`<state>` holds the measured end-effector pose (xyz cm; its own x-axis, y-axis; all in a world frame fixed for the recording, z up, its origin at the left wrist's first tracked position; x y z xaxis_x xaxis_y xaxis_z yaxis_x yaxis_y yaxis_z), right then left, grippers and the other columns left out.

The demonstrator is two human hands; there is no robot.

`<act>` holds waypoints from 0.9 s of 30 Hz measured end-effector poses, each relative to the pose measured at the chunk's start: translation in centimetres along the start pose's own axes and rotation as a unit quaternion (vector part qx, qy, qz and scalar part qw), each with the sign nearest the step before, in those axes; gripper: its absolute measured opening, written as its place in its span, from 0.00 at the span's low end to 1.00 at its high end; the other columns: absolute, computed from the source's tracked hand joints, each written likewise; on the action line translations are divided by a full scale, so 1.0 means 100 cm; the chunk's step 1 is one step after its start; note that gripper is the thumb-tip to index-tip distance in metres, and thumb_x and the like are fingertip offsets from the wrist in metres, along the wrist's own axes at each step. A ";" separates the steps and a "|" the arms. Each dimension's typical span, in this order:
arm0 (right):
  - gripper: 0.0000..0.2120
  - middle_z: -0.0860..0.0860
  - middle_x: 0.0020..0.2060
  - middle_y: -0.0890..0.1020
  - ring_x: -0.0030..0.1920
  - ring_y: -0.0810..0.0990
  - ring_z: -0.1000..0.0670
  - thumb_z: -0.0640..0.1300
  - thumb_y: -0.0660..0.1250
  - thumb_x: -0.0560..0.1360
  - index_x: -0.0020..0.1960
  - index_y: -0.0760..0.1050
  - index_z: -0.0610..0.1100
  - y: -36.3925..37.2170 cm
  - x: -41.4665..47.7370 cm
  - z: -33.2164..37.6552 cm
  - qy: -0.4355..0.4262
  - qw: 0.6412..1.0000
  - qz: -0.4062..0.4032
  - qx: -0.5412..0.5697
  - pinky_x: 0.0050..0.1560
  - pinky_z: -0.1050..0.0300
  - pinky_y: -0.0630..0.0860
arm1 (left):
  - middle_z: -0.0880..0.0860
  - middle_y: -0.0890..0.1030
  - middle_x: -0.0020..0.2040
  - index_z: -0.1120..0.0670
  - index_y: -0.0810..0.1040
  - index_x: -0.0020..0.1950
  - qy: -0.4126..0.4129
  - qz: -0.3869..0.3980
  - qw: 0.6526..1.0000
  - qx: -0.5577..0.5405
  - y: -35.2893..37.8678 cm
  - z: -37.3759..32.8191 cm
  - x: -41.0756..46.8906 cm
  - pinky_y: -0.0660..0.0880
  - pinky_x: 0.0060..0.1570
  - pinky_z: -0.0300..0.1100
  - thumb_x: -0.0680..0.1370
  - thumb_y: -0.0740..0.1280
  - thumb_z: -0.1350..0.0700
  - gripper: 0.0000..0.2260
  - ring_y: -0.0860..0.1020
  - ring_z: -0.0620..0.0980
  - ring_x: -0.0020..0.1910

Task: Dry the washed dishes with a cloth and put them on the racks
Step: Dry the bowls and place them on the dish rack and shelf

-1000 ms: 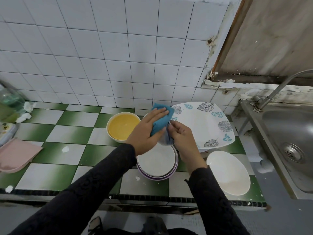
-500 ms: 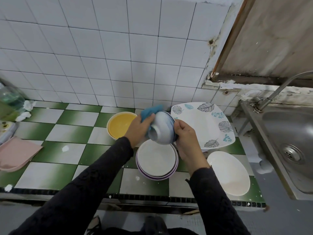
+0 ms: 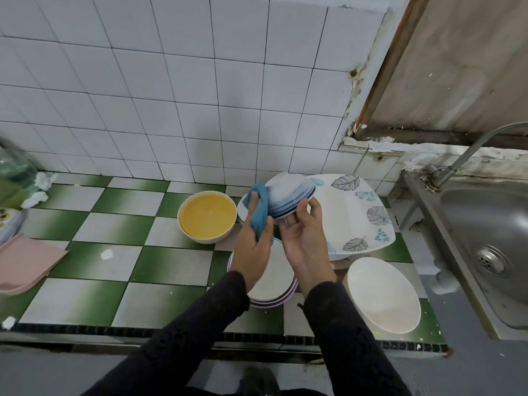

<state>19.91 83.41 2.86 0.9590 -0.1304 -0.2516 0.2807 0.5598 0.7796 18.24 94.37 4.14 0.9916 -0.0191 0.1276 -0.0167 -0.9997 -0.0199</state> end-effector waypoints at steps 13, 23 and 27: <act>0.10 0.47 0.52 0.86 0.51 0.86 0.50 0.41 0.59 0.84 0.64 0.73 0.47 -0.011 -0.003 -0.009 0.028 0.998 -0.021 -0.053 0.58 0.49 0.81 | 0.39 0.49 0.80 0.44 0.49 0.79 0.182 0.153 0.925 0.298 0.015 -0.009 0.022 0.45 0.77 0.41 0.83 0.60 0.54 0.28 0.43 0.43 0.79; 0.16 0.42 0.66 0.77 0.64 0.80 0.42 0.43 0.60 0.84 0.71 0.70 0.44 -0.018 0.002 -0.008 0.024 0.982 -0.018 -0.186 0.61 0.44 0.80 | 0.53 0.81 0.55 0.55 0.75 0.65 -0.117 0.069 0.991 0.015 -0.020 0.018 0.058 0.77 0.45 0.34 0.83 0.58 0.48 0.16 0.79 0.52 0.54; 0.13 0.39 0.63 0.79 0.63 0.80 0.38 0.42 0.59 0.85 0.68 0.73 0.44 -0.023 0.008 -0.005 0.012 0.978 -0.028 -0.207 0.63 0.41 0.79 | 0.45 0.68 0.74 0.48 0.63 0.77 0.057 0.131 0.980 0.142 0.003 -0.012 0.036 0.68 0.67 0.36 0.83 0.62 0.54 0.22 0.66 0.44 0.73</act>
<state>19.99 82.40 0.57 0.9399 -0.1541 -0.3046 0.2882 0.8366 0.4660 21.63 94.02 5.76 0.9372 -0.2917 0.1911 -0.2158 -0.9156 -0.3392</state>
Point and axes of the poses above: each hand's wrist, its own x-axis towards the middle knuckle, its own y-axis out of the palm, z = x × y, the point moved 10 cm from there along x, towards the middle knuckle
